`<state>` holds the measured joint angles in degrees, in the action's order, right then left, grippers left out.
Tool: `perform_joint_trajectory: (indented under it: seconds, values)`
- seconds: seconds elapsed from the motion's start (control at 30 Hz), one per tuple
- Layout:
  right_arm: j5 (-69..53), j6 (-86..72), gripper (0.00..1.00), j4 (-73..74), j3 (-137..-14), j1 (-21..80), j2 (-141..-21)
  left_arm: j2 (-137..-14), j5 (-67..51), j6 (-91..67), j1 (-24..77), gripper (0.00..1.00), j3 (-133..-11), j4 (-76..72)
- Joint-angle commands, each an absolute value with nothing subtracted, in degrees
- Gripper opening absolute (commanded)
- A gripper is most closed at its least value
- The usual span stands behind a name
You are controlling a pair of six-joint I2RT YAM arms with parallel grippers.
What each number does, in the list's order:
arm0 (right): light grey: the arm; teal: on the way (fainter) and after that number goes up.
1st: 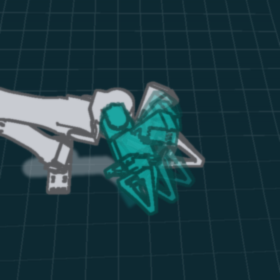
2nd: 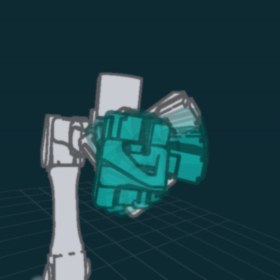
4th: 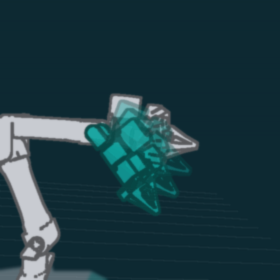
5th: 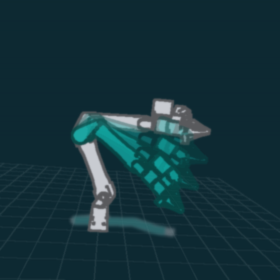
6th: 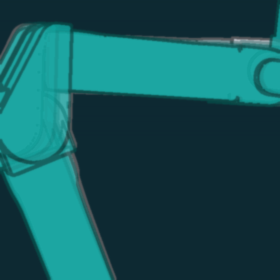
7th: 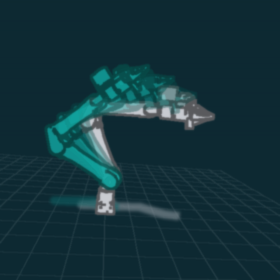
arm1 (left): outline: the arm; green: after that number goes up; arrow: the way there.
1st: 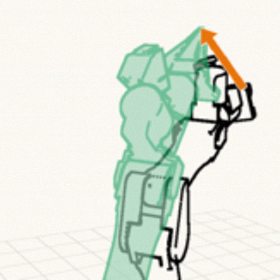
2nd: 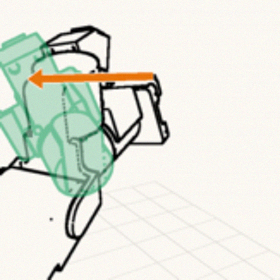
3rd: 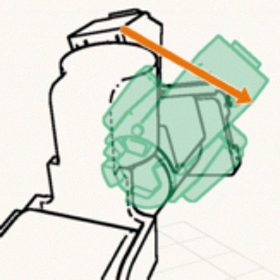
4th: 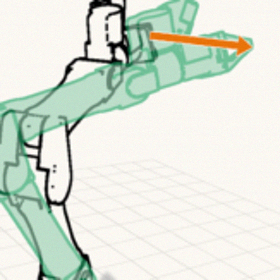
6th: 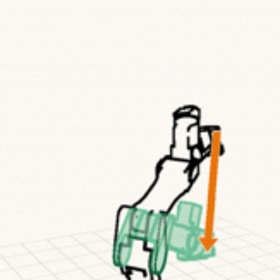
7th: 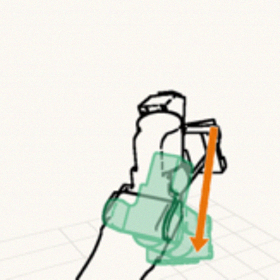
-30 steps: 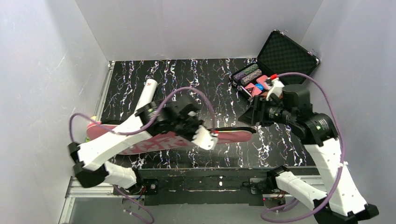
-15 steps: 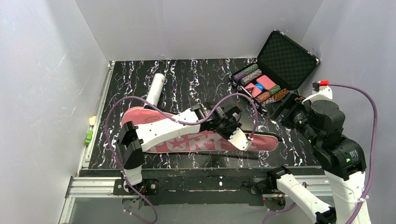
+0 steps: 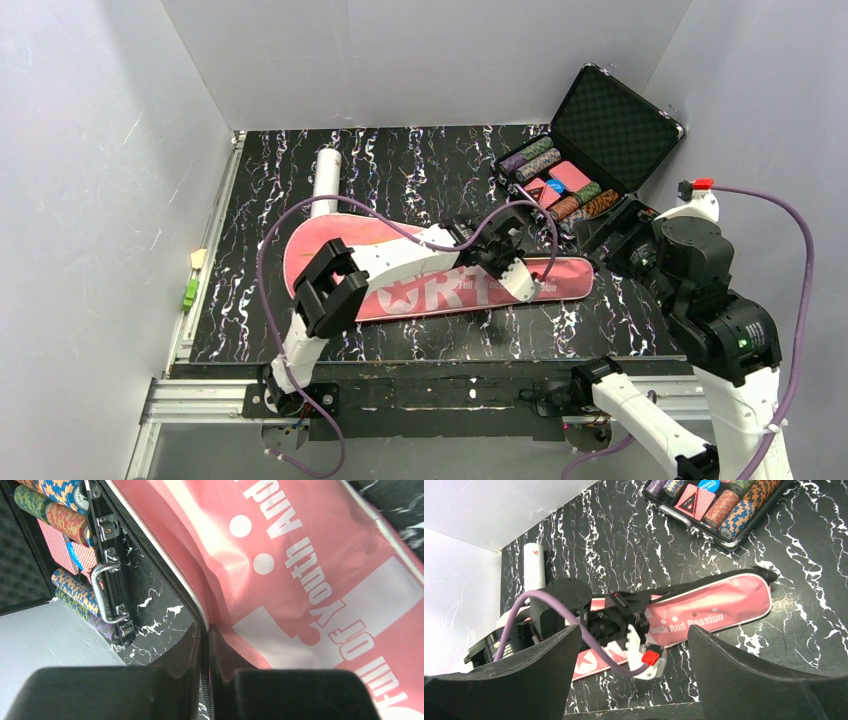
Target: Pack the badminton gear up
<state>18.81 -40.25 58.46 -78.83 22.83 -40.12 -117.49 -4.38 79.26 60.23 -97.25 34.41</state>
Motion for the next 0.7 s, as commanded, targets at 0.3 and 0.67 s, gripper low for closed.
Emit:
perform_joint_trajectory:
  seconds: [0.3,0.67]
  values:
    - [12.28,-43.56,0.87,52.31,-74.32,22.53,-43.98,-113.49,-2.39,91.87,45.27,0.1,-86.27,21.32]
    - [11.99,-43.29,0.89,52.52,-74.63,22.59,-45.09,-105.15,-1.89,77.58,42.08,0.98,-87.79,25.8]
